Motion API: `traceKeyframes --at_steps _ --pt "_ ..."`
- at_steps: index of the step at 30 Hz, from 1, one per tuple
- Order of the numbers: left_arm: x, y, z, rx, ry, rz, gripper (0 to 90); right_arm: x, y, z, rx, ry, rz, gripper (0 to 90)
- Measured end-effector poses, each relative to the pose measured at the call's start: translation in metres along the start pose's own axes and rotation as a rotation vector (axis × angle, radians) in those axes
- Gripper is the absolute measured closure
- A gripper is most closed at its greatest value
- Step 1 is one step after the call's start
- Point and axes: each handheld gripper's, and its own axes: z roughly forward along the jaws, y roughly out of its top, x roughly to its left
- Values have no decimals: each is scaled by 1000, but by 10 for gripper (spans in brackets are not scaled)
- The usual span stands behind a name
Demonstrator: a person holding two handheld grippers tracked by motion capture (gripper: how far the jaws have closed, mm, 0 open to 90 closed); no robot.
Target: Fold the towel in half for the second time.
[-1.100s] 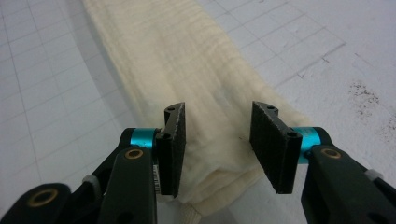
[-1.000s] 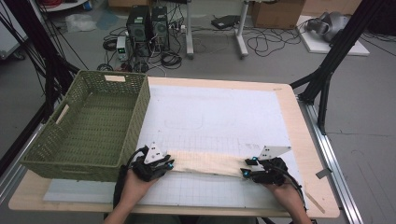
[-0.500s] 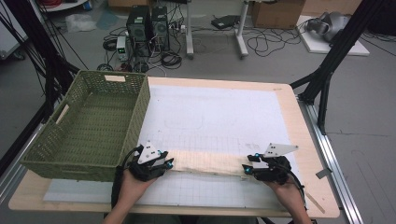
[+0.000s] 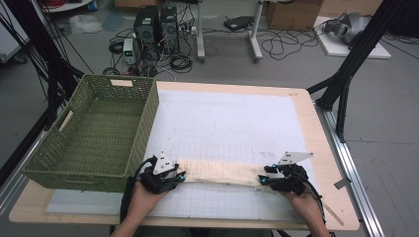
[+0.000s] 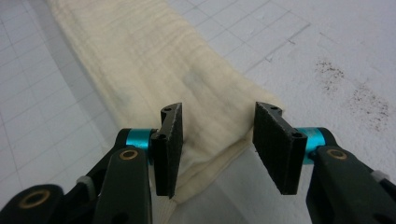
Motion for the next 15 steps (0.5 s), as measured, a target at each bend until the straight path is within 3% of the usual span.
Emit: traceKeyframes --at_steps 7,15 --pt "-1 3 -10 -49 -13 -7 574 -1 0 -8 -53 -4 18 503" --pt "0 -1 -3 19 -20 -20 541 -3 -2 -2 -13 3 55 451"
